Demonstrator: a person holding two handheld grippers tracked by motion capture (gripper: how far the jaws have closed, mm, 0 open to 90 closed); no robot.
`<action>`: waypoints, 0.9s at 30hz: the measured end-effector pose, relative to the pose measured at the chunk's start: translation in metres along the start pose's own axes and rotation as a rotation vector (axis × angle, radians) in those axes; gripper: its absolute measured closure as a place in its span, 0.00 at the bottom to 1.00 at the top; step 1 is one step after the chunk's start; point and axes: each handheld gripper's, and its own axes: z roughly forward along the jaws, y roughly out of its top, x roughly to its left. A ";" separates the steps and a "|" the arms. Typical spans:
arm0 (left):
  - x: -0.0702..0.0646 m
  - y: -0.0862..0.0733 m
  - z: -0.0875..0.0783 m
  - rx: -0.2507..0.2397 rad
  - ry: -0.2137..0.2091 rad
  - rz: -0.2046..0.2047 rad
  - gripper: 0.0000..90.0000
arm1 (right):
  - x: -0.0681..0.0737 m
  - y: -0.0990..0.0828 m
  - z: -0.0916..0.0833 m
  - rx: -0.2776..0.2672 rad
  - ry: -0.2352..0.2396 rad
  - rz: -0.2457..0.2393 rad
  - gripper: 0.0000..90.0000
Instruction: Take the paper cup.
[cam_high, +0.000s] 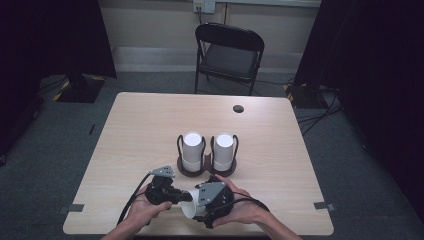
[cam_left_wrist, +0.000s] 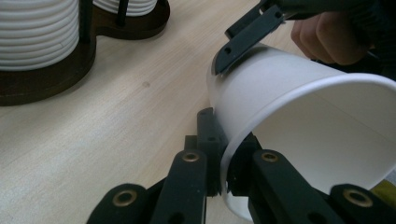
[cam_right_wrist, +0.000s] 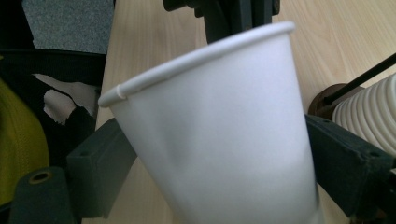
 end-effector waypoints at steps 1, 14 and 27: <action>0.000 0.000 0.000 -0.007 0.000 -0.008 0.96 | 0.001 0.001 0.000 -0.004 -0.014 -0.003 0.15; 0.000 0.003 0.004 -0.009 -0.001 -0.039 0.99 | 0.007 0.009 0.000 -0.061 -0.054 -0.019 0.22; -0.003 0.002 0.007 -0.028 -0.021 -0.046 0.98 | 0.010 0.012 0.003 -0.069 -0.101 -0.016 0.27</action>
